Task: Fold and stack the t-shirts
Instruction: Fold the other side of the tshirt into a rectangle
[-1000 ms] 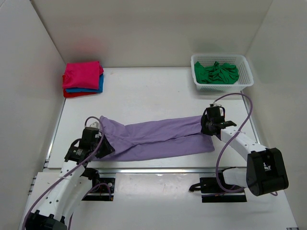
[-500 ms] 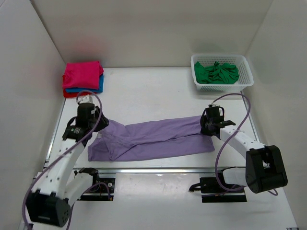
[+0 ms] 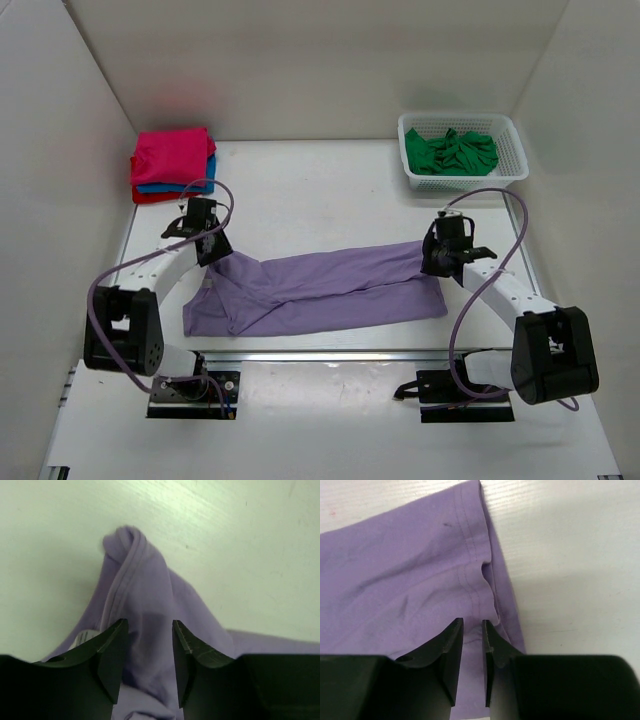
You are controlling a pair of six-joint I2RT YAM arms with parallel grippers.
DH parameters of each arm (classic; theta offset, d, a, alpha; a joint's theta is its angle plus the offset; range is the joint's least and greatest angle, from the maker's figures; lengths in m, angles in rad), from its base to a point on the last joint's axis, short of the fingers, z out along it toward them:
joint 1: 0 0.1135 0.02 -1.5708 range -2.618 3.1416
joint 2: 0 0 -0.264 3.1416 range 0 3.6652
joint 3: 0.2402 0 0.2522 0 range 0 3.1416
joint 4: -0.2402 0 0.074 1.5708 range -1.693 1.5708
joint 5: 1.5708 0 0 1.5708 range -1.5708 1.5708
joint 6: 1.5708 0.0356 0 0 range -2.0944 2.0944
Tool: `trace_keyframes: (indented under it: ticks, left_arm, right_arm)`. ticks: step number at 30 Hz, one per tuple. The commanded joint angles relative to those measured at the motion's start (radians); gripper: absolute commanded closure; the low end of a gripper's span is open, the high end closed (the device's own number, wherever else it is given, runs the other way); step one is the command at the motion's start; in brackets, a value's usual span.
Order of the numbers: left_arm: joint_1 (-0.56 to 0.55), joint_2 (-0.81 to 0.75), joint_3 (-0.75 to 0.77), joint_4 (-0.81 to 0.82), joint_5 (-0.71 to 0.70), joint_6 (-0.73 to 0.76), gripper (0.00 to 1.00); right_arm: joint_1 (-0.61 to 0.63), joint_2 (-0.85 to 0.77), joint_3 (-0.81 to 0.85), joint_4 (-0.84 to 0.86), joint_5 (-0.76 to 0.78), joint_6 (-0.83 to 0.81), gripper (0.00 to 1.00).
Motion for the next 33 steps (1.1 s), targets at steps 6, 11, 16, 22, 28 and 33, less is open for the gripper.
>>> trace_keyframes:
  ticks: [6, 11, 16, 22, 28, 33]
  left_arm:
    - [0.069, 0.019, 0.061, 0.068, -0.011, 0.023, 0.37]
    - [0.072, -0.001, 0.090, 0.015, -0.010, 0.024, 0.36]
    - [0.075, 0.022, 0.070, -0.007, 0.003, 0.038, 0.41]
    - [0.066, 0.055, 0.049, -0.037, -0.008, 0.041, 0.44]
    - [0.064, 0.082, 0.047, -0.043, -0.006, 0.052, 0.87]
    - [0.057, 0.032, 0.041, -0.109, -0.049, 0.035, 1.00]
  right_arm:
    - [-0.027, -0.032, 0.068, 0.009, -0.020, -0.032, 0.80]
    - [-0.015, -0.010, 0.081, 0.008, -0.026, -0.028, 0.81]
    - [-0.009, -0.013, 0.085, 0.015, -0.036, -0.021, 0.81]
    - [-0.019, -0.031, 0.090, 0.012, -0.040, -0.022, 0.80]
    - [-0.023, -0.028, 0.091, 0.011, -0.045, -0.026, 0.81]
    - [-0.027, -0.036, 0.101, 0.015, -0.049, -0.032, 0.81]
